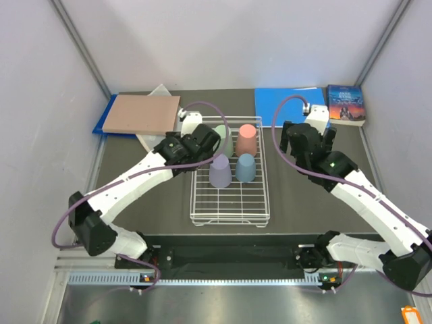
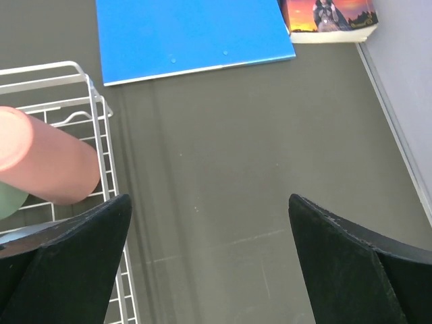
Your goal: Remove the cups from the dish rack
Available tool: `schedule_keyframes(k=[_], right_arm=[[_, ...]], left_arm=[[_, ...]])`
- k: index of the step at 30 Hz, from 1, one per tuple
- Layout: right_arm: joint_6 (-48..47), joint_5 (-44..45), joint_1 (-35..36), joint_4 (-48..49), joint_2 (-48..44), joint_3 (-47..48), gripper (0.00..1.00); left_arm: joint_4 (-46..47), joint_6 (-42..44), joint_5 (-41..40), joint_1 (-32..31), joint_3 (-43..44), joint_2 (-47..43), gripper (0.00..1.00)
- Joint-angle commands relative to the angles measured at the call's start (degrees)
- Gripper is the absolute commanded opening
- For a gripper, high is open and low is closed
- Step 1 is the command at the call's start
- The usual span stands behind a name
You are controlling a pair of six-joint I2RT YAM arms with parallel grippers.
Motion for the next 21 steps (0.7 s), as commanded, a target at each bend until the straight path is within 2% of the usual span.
schedule_keyframes(k=[1, 3, 5, 8, 13, 21], right_arm=[[4.4, 2.2, 0.7, -1.3, -1.5, 1.1, 1.0], [4.8, 1.7, 0.7, -1.1, -2.2, 1.1, 1.0], [2.7, -2.5, 0.8, -1.3, -2.4, 2.4, 1.0], [1.3, -6.1, 1.8, -0.7, -3.1, 2.3, 1.0], [0.1, -6.1, 3.4, 2.0, -4.8, 0.4, 1.0], [-3.6, -5.1, 4.0, 2.4, -4.7, 1.1, 1.0]], left_arm=[[-2.2, -2.2, -9.6, 0.3, -0.4, -5.5, 0.99], [-1.6, -0.9, -10.6, 0.2, -0.3, -7.1, 0.99], [-0.4, 1.3, -9.8, 0.2, 0.0, -8.6, 0.99], [3.6, 5.1, -5.4, 0.2, -1.3, -11.1, 0.99], [7.8, 7.3, 2.2, 0.2, -4.9, -13.1, 0.99], [8.8, 8.8, 6.5, -1.2, -1.8, -10.5, 0.99]])
